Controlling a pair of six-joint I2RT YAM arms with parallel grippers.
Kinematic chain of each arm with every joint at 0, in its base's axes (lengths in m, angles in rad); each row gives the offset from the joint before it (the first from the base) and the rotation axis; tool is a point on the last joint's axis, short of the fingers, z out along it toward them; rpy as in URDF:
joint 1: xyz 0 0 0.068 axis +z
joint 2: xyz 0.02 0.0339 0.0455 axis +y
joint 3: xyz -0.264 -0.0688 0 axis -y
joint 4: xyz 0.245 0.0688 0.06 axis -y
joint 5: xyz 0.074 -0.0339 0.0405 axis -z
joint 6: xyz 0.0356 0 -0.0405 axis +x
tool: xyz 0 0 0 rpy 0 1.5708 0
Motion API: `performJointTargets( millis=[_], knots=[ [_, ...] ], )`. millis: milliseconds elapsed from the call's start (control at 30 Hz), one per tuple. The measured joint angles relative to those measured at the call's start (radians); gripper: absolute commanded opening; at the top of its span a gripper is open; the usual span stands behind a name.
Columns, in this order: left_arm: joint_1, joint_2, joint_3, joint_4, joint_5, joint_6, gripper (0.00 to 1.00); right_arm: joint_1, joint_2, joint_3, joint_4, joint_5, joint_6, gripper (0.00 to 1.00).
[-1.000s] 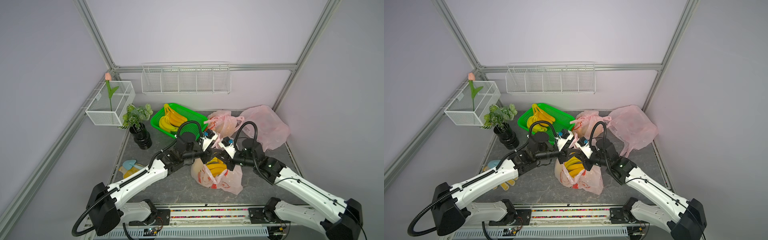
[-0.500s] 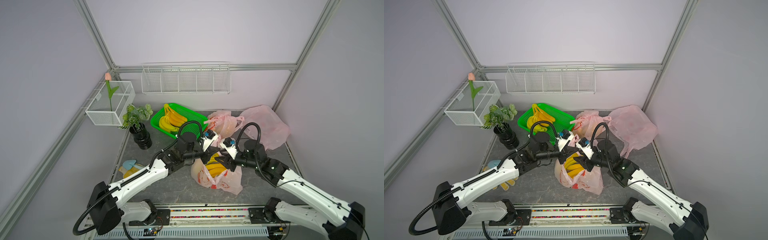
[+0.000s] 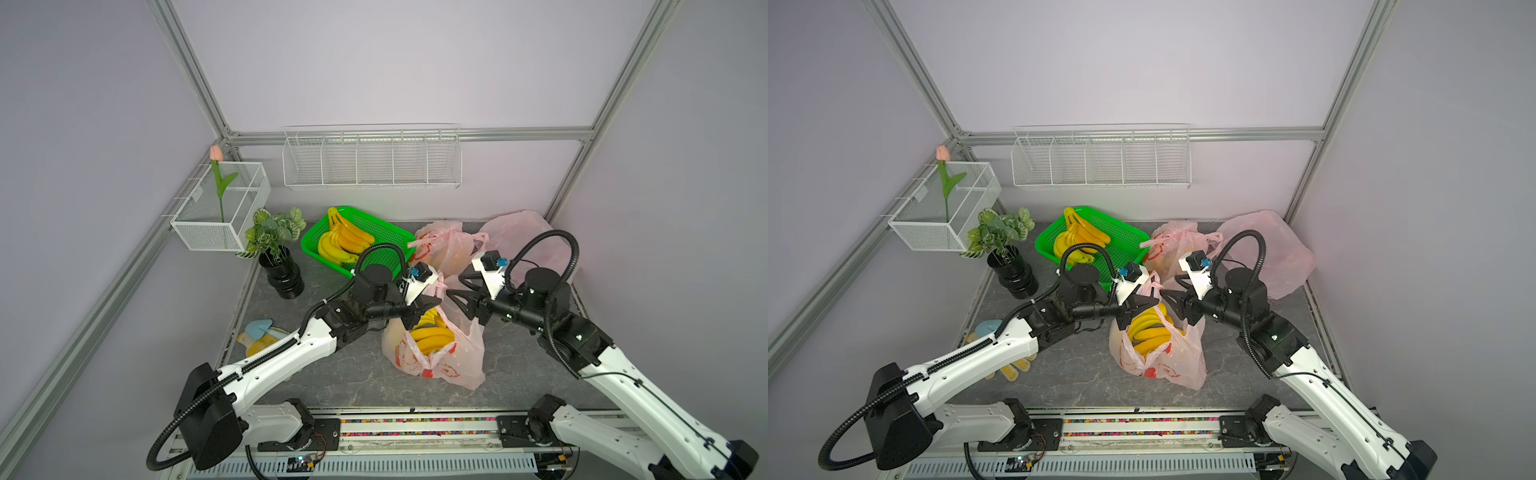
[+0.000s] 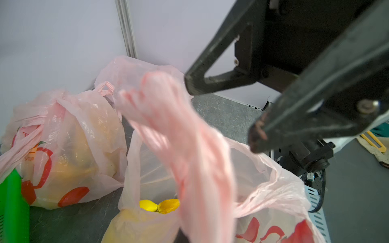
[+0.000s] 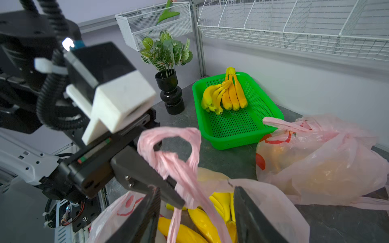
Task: Place the banana into a plastic bag & tie a knot
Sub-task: Cross the plastic bag at the center of the board.
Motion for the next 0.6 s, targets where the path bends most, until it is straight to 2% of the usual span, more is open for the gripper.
performJointTargets(
  millis=[267,600],
  knots=[
    [0.0,0.0,-0.021,0.007,0.061,0.059,0.03,-0.005,0.079,0.026,0.0,-0.039,0.003,0.55],
    [-0.013,0.0,-0.04,0.006,0.082,0.121,0.03,-0.006,0.112,0.05,0.001,-0.1,0.011,0.56]
  ],
)
